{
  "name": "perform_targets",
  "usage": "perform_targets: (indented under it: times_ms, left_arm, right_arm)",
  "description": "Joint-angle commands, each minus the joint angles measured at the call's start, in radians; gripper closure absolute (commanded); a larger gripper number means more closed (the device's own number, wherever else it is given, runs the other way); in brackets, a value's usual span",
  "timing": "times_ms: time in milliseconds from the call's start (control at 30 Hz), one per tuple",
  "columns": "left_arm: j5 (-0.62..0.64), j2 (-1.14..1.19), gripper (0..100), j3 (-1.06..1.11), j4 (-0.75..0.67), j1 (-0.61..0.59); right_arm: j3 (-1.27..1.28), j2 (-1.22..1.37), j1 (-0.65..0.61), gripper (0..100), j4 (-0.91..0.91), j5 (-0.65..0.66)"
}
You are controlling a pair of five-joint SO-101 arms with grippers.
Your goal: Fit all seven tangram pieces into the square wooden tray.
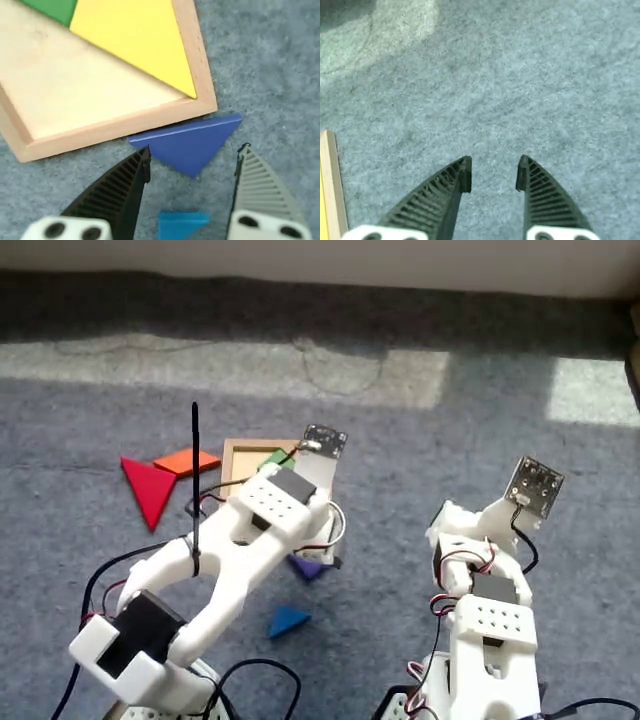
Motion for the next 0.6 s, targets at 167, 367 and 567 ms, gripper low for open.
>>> perform_targets:
  times_ms: [167, 367, 567]
  left_arm:
    - [0.124, 0.271, 73, -0.211, 0.0, -0.042]
    - [0.115, 0.414, 73, -0.354, 0.265, 0.035]
    - [0.009, 0.377, 73, -0.326, 0.331, 0.142]
  right_arm:
    - [-0.01, -0.016, -0.002, 83.9, -0.016, 0.014]
    - [-0.01, -0.016, -0.002, 83.9, -0.018, 0.014]
    - [-0.01, -0.016, -0.002, 83.9, -0.018, 0.051]
